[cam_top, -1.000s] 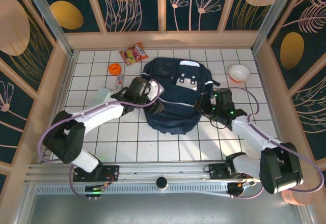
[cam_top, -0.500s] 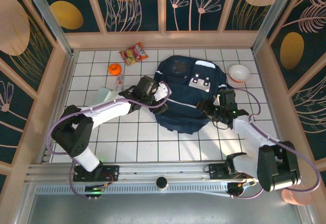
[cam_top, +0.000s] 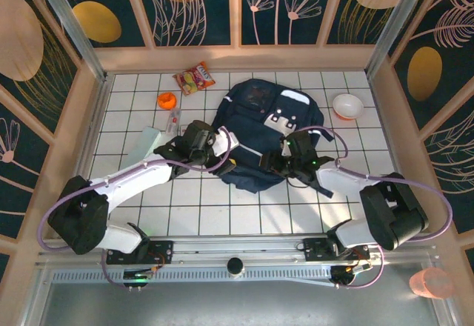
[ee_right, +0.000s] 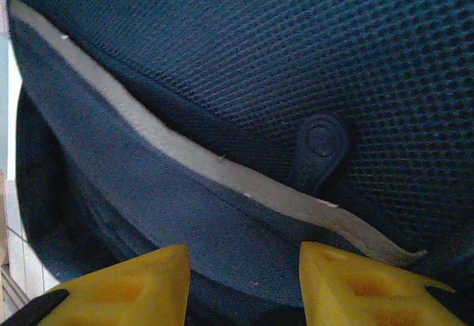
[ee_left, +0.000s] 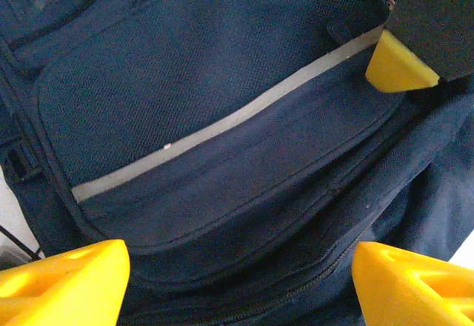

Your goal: Pack books, pencil case, and school supplies into a backpack

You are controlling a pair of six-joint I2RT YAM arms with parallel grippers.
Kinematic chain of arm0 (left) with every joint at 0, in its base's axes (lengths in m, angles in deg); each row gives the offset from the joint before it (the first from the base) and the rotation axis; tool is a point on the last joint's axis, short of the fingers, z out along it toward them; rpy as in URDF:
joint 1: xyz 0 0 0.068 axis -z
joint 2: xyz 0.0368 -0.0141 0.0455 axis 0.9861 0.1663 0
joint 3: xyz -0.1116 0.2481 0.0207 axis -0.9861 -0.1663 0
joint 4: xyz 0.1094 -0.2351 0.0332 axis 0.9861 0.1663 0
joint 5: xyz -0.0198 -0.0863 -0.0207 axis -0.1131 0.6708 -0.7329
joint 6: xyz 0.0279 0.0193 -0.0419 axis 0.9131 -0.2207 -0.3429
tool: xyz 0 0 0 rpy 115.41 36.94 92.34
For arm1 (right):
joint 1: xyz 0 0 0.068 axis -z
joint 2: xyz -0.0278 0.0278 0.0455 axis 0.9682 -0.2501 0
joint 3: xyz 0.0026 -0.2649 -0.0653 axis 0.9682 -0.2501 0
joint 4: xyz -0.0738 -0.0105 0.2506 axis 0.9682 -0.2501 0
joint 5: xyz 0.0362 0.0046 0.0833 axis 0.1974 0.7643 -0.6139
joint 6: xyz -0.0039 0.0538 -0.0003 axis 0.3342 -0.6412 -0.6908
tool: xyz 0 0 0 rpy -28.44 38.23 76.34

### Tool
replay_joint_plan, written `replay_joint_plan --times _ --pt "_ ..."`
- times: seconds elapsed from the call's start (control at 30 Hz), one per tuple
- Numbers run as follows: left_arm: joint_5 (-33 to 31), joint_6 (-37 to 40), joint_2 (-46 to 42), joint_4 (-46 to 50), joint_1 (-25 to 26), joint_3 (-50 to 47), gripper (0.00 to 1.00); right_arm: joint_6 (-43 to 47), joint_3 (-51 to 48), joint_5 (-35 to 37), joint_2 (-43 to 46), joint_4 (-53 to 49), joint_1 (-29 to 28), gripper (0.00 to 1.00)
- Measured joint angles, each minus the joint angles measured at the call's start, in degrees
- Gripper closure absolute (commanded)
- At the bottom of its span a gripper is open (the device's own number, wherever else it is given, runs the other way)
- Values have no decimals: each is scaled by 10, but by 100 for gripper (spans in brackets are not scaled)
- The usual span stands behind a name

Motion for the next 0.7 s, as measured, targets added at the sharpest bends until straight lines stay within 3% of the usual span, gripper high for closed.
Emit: replay_joint_plan --times 0.17,0.47,0.7 --pt "23 87 28 5 0 31 23 22 36 -2 49 -49 12 53" --pt "112 285 133 38 0 160 25 36 50 -30 199 -62 121 53" --pt "130 408 246 109 1 232 27 43 24 -31 219 -92 137 53"
